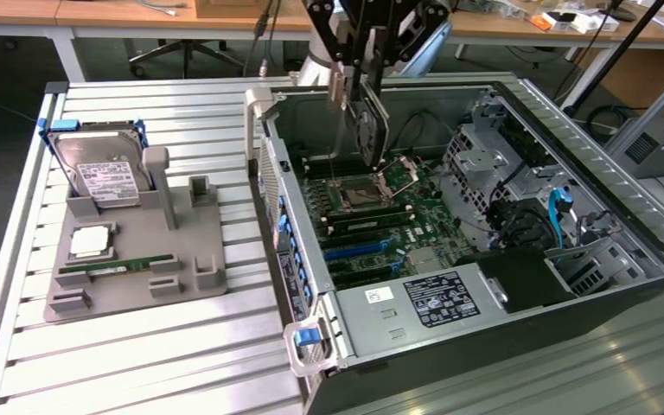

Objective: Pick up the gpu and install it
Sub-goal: 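Pick up the gpu and move the gpu toward the slot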

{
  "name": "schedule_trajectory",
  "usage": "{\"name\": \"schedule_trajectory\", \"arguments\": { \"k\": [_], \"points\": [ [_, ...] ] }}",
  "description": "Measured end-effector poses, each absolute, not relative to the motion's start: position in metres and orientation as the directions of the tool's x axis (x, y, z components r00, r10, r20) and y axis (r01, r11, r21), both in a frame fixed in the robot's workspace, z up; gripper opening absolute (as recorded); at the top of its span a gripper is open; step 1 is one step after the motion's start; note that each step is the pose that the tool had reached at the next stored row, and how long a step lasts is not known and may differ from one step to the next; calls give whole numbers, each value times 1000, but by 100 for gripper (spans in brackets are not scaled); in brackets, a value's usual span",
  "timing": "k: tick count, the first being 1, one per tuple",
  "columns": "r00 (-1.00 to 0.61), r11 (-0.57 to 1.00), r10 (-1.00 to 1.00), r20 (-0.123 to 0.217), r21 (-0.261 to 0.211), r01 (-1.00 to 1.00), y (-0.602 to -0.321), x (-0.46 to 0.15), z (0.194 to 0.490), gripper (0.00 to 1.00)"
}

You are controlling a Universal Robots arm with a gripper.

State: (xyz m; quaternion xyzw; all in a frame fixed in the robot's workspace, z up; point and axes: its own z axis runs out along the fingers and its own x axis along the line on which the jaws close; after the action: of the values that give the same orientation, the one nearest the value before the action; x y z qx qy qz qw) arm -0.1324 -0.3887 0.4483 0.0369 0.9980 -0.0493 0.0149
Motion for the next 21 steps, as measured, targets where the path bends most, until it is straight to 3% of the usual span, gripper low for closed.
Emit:
{"name": "schedule_trajectory", "arguments": {
  "k": [21],
  "points": [
    [-997,992,72,-33,-99,75,-389,-106,429,27]
  ]
}}
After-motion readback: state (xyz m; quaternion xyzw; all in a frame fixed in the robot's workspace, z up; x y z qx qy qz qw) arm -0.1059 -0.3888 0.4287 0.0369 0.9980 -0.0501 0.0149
